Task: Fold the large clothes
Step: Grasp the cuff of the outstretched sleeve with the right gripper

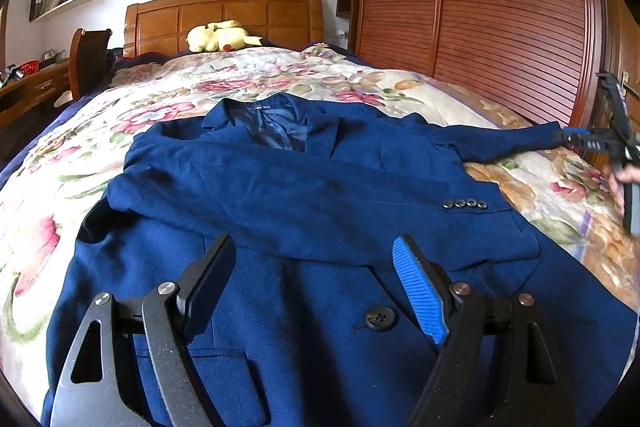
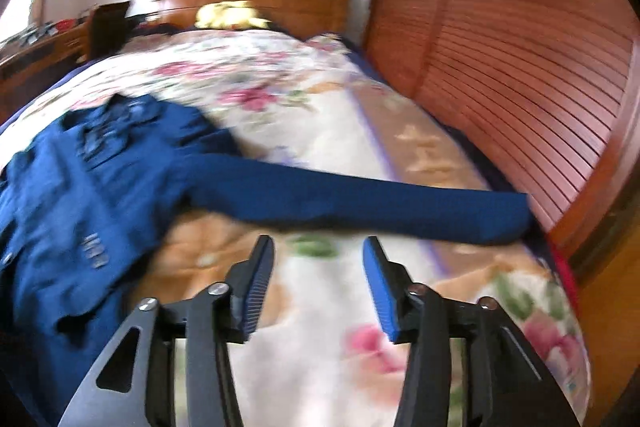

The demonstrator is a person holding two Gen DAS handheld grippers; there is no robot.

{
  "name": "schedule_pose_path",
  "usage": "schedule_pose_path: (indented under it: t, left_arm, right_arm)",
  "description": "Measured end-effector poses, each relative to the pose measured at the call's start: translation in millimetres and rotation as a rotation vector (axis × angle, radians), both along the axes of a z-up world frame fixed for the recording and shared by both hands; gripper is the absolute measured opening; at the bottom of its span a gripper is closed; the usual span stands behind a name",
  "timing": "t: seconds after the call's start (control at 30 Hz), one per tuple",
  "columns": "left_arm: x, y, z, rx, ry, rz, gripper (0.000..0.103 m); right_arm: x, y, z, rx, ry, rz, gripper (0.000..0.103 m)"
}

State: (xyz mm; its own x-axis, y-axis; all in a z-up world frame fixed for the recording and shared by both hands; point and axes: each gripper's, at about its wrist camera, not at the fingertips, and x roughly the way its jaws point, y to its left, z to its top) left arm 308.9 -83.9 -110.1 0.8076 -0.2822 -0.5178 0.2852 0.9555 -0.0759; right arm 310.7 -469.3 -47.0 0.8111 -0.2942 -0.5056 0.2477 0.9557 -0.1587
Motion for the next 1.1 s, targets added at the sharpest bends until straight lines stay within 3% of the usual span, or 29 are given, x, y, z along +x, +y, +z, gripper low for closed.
schedule_pose_path:
  t: [0.13, 0.5, 0.93, 1.1]
  left_arm:
    - [-0.4, 0.1, -0.5, 0.003, 0.000, 0.001, 0.081]
    - [1.0, -0.8, -1.3, 0.015, 0.009, 0.001, 0.081]
    - [1.1, -0.8, -1.7, 0.017, 0.009, 0.002, 0.081]
    - [0.9, -1.4, -1.4, 0.018, 0.008, 0.002, 0.081]
  right_arm:
    - [18.3, -38.1, 5.5, -0.042, 0.017, -0.097, 0.056]
    - [49.5, -119.8, 9.0, 0.079, 0.031, -0.355, 0.061]
    - [61.8, -145.9, -11.5, 0.279, 0.081, -0.428, 0.065]
    - [63.6, -147.9, -14.3, 0.363, 0.023, -0.460, 0.065]
